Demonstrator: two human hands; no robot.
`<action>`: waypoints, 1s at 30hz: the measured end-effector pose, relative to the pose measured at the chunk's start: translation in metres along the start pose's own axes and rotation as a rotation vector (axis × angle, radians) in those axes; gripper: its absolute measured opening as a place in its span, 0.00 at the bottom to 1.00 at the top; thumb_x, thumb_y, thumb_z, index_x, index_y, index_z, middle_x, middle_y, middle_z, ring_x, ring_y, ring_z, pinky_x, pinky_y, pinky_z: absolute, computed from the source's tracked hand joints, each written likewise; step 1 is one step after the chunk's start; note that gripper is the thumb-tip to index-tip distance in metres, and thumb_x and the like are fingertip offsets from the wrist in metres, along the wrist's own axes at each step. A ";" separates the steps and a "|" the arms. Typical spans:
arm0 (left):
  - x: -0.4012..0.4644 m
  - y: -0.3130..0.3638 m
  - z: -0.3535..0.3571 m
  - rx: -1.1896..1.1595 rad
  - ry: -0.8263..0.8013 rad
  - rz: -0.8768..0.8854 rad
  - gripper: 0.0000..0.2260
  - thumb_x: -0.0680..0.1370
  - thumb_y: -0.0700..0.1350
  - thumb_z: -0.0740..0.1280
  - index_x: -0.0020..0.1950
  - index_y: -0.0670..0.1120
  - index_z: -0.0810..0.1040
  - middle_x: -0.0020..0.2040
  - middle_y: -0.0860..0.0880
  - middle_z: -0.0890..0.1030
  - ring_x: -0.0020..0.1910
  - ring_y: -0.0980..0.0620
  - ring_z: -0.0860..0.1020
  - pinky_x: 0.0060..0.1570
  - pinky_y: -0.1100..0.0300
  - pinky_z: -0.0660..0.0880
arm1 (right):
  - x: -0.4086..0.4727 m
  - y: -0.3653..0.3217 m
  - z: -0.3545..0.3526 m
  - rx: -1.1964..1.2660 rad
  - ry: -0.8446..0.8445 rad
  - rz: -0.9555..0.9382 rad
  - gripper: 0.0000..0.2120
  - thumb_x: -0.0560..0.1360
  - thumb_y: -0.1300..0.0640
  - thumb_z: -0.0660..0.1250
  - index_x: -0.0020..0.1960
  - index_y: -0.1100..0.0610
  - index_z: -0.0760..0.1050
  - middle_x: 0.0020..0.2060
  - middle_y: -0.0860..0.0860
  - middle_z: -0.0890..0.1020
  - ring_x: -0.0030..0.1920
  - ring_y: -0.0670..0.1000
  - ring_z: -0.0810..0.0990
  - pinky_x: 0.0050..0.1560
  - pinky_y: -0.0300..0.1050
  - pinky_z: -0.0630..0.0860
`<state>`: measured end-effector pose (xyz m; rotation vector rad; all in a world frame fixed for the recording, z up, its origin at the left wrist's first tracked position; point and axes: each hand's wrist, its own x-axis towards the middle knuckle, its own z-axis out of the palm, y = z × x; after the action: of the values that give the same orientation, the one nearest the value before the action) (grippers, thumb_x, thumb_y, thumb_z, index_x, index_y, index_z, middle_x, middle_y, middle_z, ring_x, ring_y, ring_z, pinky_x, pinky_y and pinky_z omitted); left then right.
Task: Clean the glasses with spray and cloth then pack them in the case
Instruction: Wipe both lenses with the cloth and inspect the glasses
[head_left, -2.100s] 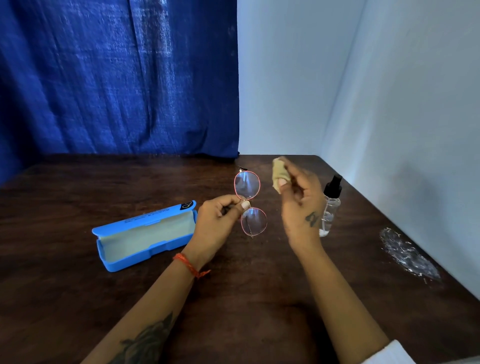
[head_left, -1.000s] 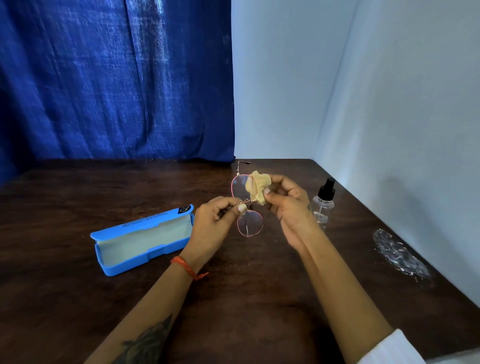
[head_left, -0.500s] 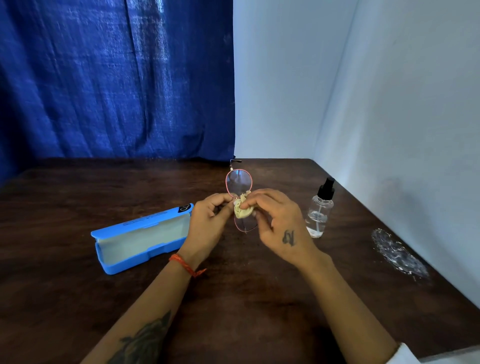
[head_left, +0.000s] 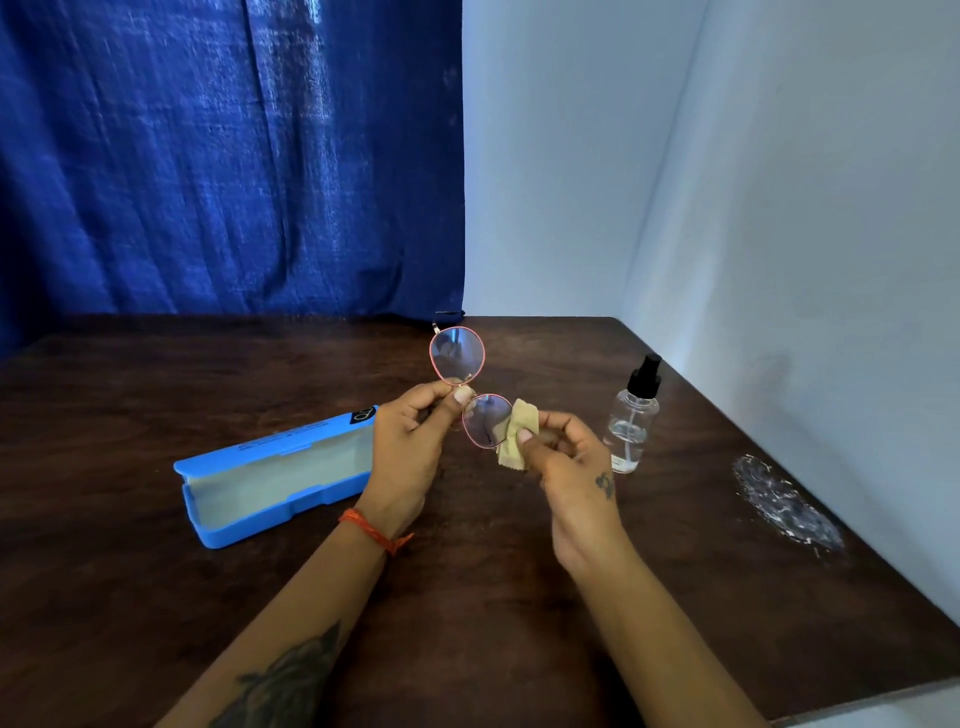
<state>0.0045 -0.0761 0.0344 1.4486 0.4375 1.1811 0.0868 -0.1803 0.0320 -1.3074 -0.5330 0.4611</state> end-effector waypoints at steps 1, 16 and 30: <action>-0.001 0.000 0.002 -0.040 0.011 -0.014 0.05 0.74 0.36 0.66 0.43 0.43 0.81 0.40 0.54 0.83 0.43 0.62 0.79 0.44 0.69 0.75 | -0.004 -0.003 0.002 0.130 0.017 0.087 0.07 0.73 0.68 0.66 0.46 0.58 0.77 0.37 0.52 0.84 0.37 0.47 0.81 0.36 0.36 0.76; -0.006 -0.002 0.008 -0.270 0.055 -0.216 0.04 0.72 0.38 0.68 0.42 0.44 0.82 0.39 0.55 0.84 0.42 0.58 0.80 0.41 0.66 0.78 | -0.023 -0.022 0.045 1.095 0.036 0.799 0.06 0.75 0.72 0.59 0.45 0.71 0.75 0.38 0.61 0.80 0.39 0.54 0.78 0.27 0.42 0.79; -0.002 0.007 0.001 -0.053 -0.024 -0.089 0.05 0.74 0.38 0.67 0.38 0.42 0.80 0.40 0.50 0.81 0.39 0.64 0.78 0.40 0.73 0.72 | -0.018 -0.019 0.000 0.439 0.290 0.024 0.09 0.75 0.68 0.63 0.45 0.56 0.76 0.37 0.50 0.81 0.38 0.46 0.78 0.35 0.36 0.76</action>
<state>0.0021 -0.0797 0.0398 1.3825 0.4462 1.0955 0.0724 -0.1950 0.0483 -0.9353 -0.1591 0.3737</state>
